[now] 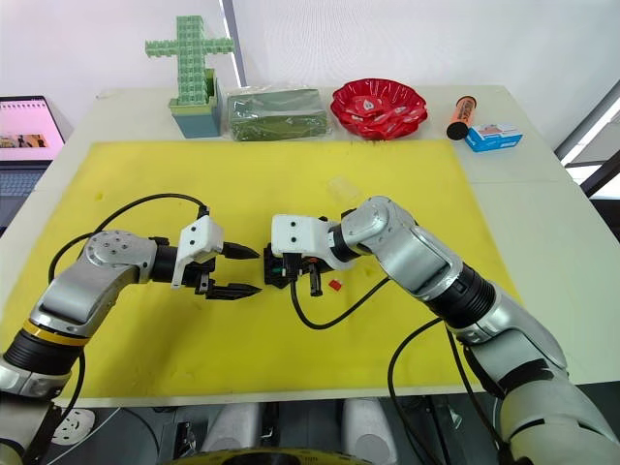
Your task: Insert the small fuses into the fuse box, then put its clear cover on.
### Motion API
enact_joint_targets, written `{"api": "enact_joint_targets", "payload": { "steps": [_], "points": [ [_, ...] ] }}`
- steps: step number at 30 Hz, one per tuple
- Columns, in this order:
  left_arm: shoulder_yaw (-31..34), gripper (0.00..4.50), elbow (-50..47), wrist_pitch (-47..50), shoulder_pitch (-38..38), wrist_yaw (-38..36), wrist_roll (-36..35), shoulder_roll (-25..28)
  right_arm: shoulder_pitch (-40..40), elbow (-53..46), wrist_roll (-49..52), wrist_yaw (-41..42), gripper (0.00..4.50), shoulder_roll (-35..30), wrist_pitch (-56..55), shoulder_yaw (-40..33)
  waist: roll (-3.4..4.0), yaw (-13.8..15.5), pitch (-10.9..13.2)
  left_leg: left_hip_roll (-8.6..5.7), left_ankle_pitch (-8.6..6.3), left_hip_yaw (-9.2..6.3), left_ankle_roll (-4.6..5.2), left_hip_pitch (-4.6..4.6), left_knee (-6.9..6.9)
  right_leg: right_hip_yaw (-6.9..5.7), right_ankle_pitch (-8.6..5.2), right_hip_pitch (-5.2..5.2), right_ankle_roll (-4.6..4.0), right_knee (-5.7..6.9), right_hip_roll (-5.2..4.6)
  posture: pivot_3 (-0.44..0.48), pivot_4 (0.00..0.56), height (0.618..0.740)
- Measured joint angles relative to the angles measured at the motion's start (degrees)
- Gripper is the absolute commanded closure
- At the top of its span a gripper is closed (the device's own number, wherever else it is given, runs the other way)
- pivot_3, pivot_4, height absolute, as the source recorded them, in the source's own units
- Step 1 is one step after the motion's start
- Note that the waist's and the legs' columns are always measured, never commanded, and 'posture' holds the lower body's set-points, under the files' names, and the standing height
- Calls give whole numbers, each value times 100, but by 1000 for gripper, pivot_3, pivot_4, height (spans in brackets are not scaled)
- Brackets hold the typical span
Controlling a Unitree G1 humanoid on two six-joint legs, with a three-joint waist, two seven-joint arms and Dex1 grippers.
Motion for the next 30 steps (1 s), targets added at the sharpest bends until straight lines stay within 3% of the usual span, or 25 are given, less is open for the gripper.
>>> {"api": "enact_joint_targets", "payload": {
  "steps": [2,6,16,28,30],
  "points": [
    [4,947,0,10,0,6,0,8,-1,0,-1,11,4500,7,15,-4,0,1,0,0,0,0,0,0,0,0,0,0,0,0,0,0,150,740],
    [5,918,-2,29,1,12,-1,9,-11,47,-8,25,3495,32,133,1,0,5,0,0,0,0,0,-2,0,0,0,-1,0,0,0,0,150,740],
    [13,918,13,19,3,3,0,11,-67,63,26,95,3495,97,318,-64,0,12,0,0,0,1,0,-3,1,0,0,-1,0,0,-1,0,150,740],
    [80,918,25,-22,70,8,2,11,-199,-54,579,122,3495,229,519,-699,1,16,1,0,0,0,0,-4,1,0,0,-1,0,-1,-1,0,150,740],
    [112,918,25,-24,95,13,2,11,-166,-87,670,123,3900,246,504,-725,1,13,1,0,0,0,0,-4,1,0,0,-2,0,-1,-1,0,150,740]
  ]
}}
